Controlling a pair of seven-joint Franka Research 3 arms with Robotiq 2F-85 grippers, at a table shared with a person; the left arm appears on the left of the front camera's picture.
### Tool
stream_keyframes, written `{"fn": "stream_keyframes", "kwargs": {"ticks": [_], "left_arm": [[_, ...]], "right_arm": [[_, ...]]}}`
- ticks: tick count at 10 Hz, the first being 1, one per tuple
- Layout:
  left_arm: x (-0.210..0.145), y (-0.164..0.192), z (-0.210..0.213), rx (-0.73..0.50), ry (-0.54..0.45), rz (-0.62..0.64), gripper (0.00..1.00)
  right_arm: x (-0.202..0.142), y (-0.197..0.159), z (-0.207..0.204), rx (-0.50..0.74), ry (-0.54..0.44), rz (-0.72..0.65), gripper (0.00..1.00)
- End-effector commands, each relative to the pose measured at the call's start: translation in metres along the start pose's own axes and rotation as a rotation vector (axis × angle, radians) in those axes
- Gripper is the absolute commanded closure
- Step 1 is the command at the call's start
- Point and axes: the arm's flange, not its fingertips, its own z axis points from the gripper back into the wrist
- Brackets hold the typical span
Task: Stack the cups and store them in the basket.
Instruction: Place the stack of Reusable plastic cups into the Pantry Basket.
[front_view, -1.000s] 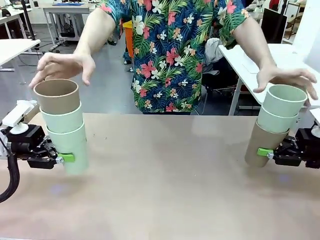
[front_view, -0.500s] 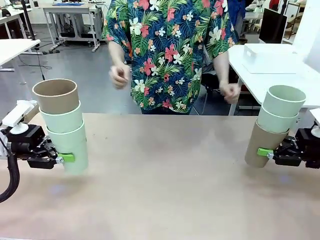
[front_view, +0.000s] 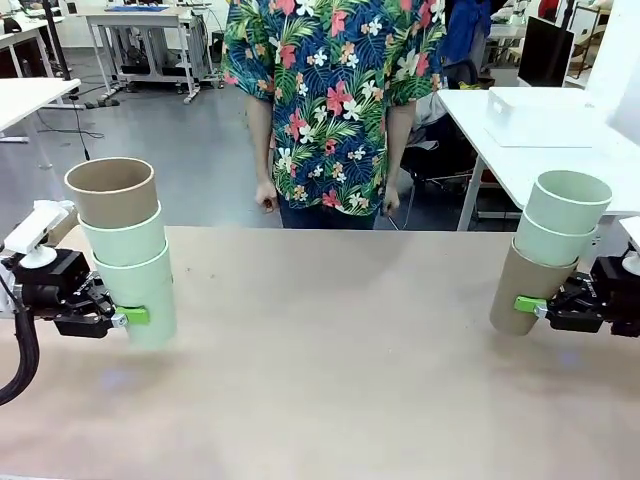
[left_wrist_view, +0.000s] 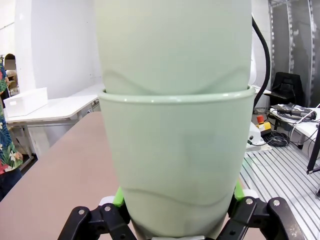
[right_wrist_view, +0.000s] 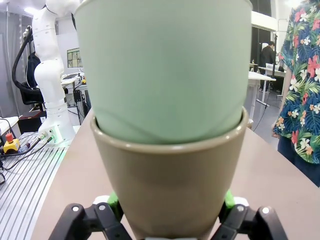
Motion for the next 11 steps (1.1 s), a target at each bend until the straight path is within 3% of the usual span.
{"fn": "stream_keyframes", "kwargs": {"ticks": [1,11], "left_arm": [[0.0037,0.0000,-0.0008,-0.003,-0.012,-0.008,0.15],[0.0037,0.0000,-0.0008,-0.003,-0.012,-0.008,0.15]], "right_arm": [[0.0040,-0.0004,0.0001,0.000,-0.001,0.013,0.15],[0.0040,-0.0004,0.0001,0.000,-0.001,0.013,0.15]]}}
